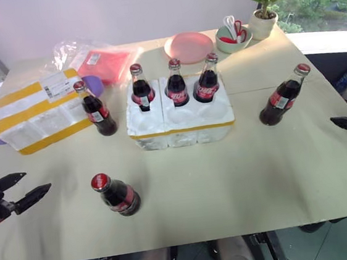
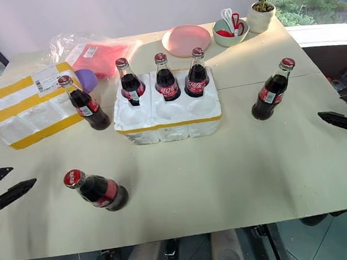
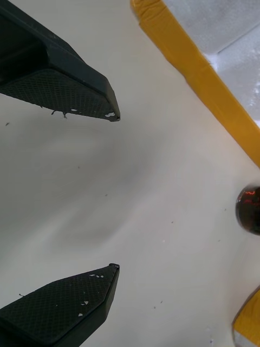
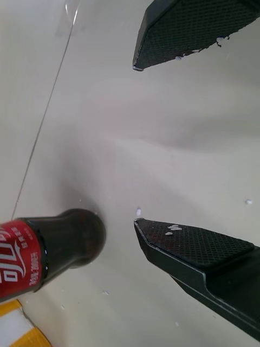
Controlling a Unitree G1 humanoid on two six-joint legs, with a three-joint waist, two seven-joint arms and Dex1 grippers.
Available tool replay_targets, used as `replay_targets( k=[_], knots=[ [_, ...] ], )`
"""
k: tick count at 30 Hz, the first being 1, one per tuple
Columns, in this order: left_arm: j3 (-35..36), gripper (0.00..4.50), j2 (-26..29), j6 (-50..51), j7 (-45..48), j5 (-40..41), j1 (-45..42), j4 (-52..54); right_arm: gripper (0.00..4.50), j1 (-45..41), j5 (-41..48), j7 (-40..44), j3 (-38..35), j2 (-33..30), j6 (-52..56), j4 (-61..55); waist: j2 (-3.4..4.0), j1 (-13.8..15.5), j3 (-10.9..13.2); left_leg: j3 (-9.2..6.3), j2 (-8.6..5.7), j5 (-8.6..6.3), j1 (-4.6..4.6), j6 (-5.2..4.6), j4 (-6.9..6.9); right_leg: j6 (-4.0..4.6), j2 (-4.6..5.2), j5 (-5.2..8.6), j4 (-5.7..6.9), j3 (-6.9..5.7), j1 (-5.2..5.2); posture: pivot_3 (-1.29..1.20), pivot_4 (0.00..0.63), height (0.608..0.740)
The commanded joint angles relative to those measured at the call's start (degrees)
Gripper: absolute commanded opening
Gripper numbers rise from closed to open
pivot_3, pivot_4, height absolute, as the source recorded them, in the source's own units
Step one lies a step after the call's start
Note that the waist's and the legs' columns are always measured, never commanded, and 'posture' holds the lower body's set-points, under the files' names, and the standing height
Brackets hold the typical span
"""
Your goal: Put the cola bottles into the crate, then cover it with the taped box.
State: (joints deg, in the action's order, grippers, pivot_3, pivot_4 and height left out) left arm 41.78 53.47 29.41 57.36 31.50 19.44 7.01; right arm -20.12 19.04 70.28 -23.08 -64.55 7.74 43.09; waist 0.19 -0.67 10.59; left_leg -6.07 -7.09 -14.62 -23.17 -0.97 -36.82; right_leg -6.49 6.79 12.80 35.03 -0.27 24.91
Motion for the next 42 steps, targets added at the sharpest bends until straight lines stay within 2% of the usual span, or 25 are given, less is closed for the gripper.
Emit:
replay_targets(
  k=[1, 8, 11, 14, 18, 22, 26, 29, 32, 37, 42],
  knots=[
    [1.0, 4.39, 0.2, -1.8, 0.0, -1.1, -0.2, 1.4, 4.5, -0.3, 0.4, -0.5, -1.1, -0.4, -0.8, -0.4, 0.0, 0.0, 0.0, 0.0, 0.0, 0.0, 0.0, 0.0, 0.0, 0.0, 0.0, 0.0, 0.0, 0.0, 0.0, 0.0, 0.15, 0.74],
    [0.9, 4.39, -0.1, 0.6, -2.1, 0.5, -4.6, -0.8, 4.5, 3.4, 1.9, -0.6, -3.2, -0.8, 0.4, -0.9, 0.0, 0.1, 0.0, 0.0, -0.01, 0.0, -0.01, 0.0, -0.03, -0.01, -0.01, -0.01, 0.01, 0.0, 0.0, 0.0, 0.15, 0.74],
    [0.3, 4.39, 0.2, 1.5, -2.2, 1.9, -8.8, -1.8, 4.5, 4.6, 3.4, 2.2, -4.6, -2.9, 2.3, -3.3, 0.02, 0.1, 0.0, -0.02, -0.01, 0.0, 0.0, 0.0, -0.11, -0.02, -0.03, -0.01, 0.09, -0.02, -0.02, 0.0, 0.15, 0.74],
    [-1.4, 4.39, 0.3, 2.6, -3.7, 2.3, -13.3, -3.0, 4.5, 2.2, 4.7, 2.8, -5.9, -5.9, 5.1, -4.8, 0.22, 0.0, 0.1, 0.0, -0.02, 0.0, 0.0, 0.0, -0.24, 0.0, -0.02, -0.05, 0.14, -0.01, -0.04, 0.0, 0.15, 0.74],
    [-7.3, 4.39, 0.9, 2.8, -2.3, 2.4, -20.7, -4.5, 4.5, -1.9, 8.9, 7.7, -7.0, -11.0, 11.7, -11.5, 0.51, -0.1, 0.1, 0.06, -0.01, 0.01, 0.03, 0.0, -0.28, -0.08, -0.03, -0.13, 0.21, 0.01, -0.03, 0.0, 0.15, 0.74],
    [-16.6, 4.39, -0.9, 1.1, -2.9, -0.3, -32.4, -10.1, 4.5, -9.4, 14.5, 10.0, -4.1, -13.0, 20.1, -21.0, 0.46, 0.0, 0.1, -0.01, 0.04, 0.02, 0.04, 0.03, -0.28, -0.18, -0.1, -0.2, 0.29, -0.04, 0.0, 0.0, 0.15, 0.74],
    [-22.0, 4.39, -3.6, -1.2, -3.1, -2.9, -39.6, -15.4, 4.5, -16.2, 19.9, 10.1, -1.4, -11.8, 27.1, -29.3, 0.4, -0.1, 0.1, 0.02, -0.01, 0.04, -0.02, 0.05, -0.31, -0.22, -0.05, -0.23, 0.25, -0.02, 0.02, 0.0, 0.15, 0.74],
    [-26.4, 4.39, -6.5, -4.5, -3.1, -5.7, -44.8, -20.2, 4.5, -22.6, 25.6, 7.9, 1.1, -9.1, 33.0, -37.0, 0.4, 0.0, 0.1, 0.03, -0.02, 0.01, -0.13, 0.0, -0.3, -0.33, -0.05, -0.29, 0.22, -0.01, 0.17, 0.0, 0.15, 0.74],
    [-28.5, 4.39, -9.3, -7.4, -4.8, -8.1, -49.2, -24.5, 4.5, -25.3, 28.4, 5.1, 1.8, -6.0, 36.0, -41.3, 0.29, 0.3, 0.2, 0.01, -0.02, 0.03, -0.27, -0.01, -0.29, -0.33, -0.05, -0.31, 0.27, -0.02, 0.35, 0.0, 0.15, 0.74],
    [-31.4, 4.39, -13.8, -12.6, -7.5, -12.0, -54.9, -30.9, 4.5, -24.5, 31.9, 1.8, 2.5, -1.6, 38.9, -49.8, 0.25, 1.3, 0.2, 0.02, -0.08, 0.06, -0.31, 0.03, -0.34, -0.36, -0.01, -0.33, 0.23, -0.02, 0.34, 0.0, 0.15, 0.74],
    [-33.0, 4.39, -15.7, -16.0, -7.6, -14.4, -56.9, -34.6, 4.5, -23.9, 33.3, 0.7, 3.0, -0.6, 39.8, -53.1, 0.24, 1.4, 0.2, 0.03, -0.1, 0.11, -0.32, 0.09, -0.37, -0.38, -0.01, -0.35, 0.24, -0.01, 0.34, 0.0, 0.15, 0.74]
  ],
)
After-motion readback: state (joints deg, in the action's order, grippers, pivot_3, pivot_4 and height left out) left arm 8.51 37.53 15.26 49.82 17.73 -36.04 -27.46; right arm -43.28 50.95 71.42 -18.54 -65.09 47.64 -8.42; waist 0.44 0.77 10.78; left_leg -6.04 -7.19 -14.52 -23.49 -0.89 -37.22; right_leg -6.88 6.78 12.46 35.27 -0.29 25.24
